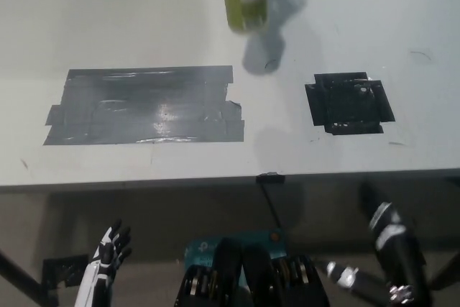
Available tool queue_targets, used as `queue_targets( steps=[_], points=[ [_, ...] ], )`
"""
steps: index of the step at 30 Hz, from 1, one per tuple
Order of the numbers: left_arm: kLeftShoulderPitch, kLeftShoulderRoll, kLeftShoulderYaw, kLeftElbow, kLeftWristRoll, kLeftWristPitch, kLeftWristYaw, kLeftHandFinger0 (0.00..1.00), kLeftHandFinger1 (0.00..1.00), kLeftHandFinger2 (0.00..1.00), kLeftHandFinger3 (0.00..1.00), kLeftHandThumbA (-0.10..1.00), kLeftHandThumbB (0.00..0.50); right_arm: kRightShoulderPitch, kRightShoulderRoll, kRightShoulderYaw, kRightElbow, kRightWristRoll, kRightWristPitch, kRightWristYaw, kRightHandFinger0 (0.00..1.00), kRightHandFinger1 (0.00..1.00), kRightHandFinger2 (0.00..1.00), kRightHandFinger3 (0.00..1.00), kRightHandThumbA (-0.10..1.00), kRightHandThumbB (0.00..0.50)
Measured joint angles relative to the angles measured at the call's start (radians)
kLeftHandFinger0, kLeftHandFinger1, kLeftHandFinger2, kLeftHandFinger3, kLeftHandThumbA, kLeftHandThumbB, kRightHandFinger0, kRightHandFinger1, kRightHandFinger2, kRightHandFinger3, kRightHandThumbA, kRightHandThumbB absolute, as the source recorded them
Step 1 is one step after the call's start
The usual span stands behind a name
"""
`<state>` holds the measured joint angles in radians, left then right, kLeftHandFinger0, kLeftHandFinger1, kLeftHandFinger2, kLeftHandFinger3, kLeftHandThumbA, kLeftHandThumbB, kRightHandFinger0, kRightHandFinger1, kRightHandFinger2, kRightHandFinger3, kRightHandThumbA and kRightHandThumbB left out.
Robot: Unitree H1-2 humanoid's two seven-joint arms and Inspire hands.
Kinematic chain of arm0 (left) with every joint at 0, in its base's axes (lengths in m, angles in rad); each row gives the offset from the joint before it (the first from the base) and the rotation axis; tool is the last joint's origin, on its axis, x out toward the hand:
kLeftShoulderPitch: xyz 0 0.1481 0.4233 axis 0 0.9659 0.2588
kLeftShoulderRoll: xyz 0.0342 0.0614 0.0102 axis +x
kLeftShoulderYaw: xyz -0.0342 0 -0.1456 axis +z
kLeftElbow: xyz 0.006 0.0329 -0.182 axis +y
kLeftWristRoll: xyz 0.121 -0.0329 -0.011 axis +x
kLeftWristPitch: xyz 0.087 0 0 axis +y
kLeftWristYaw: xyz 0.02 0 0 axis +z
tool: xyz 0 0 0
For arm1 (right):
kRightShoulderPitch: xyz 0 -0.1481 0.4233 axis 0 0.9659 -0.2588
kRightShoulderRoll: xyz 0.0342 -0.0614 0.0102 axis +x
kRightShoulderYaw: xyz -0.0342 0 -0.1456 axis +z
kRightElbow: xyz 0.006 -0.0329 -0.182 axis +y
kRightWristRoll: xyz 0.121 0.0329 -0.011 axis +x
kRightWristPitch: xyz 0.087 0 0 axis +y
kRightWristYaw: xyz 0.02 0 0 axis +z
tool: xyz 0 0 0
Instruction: A person hands a spray bottle to the robot which it grabs with its right hand and places on the black spot infront of it on the table
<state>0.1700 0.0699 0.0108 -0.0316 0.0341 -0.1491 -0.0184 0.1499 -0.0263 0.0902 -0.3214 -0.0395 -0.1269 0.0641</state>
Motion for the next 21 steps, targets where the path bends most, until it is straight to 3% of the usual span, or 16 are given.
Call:
queue_targets(
  steps=[5, 8, 11, 13, 16, 21],
  points=[
    [0.004, 0.000, 0.000, 0.001, -0.001, -0.006, 0.000, 1.00, 1.00, 1.00, 1.00, 1.00, 0.028, -0.110, -0.004, -0.028, -0.068, -0.016, 0.052, -0.007, 1.00, 1.00, 1.00, 1.00, 1.00, 0.279],
    [0.004, 0.000, -0.001, 0.003, -0.001, -0.012, 0.000, 1.00, 1.00, 1.00, 1.00, 1.00, 0.025, -0.224, -0.026, -0.048, -0.060, -0.015, 0.118, -0.007, 1.00, 1.00, 1.00, 1.00, 1.00, 0.264],
    [0.003, 0.000, -0.001, 0.004, -0.001, -0.014, 0.000, 1.00, 1.00, 1.00, 1.00, 1.00, 0.027, -0.339, -0.038, -0.066, -0.020, -0.007, 0.180, -0.006, 1.00, 1.00, 1.00, 1.00, 1.00, 0.300],
    [0.004, 0.000, -0.001, 0.004, -0.002, -0.015, 0.000, 1.00, 1.00, 1.00, 1.00, 1.00, 0.028, -0.414, -0.045, -0.077, 0.041, 0.004, 0.218, -0.004, 1.00, 1.00, 1.00, 1.00, 1.00, 0.366],
    [0.004, 0.000, -0.002, 0.003, -0.003, -0.016, -0.001, 1.00, 1.00, 1.00, 1.00, 1.00, 0.034, -0.518, -0.053, -0.090, 0.162, 0.013, 0.258, -0.004, 1.00, 1.00, 1.00, 1.00, 1.00, 0.419],
    [0.007, -0.001, -0.003, 0.003, -0.002, -0.016, -0.001, 1.00, 1.00, 1.00, 1.00, 1.00, 0.020, -0.660, -0.051, -0.090, 0.359, 0.014, 0.308, -0.004, 1.00, 1.00, 1.00, 1.00, 1.00, 0.441]
  ],
)
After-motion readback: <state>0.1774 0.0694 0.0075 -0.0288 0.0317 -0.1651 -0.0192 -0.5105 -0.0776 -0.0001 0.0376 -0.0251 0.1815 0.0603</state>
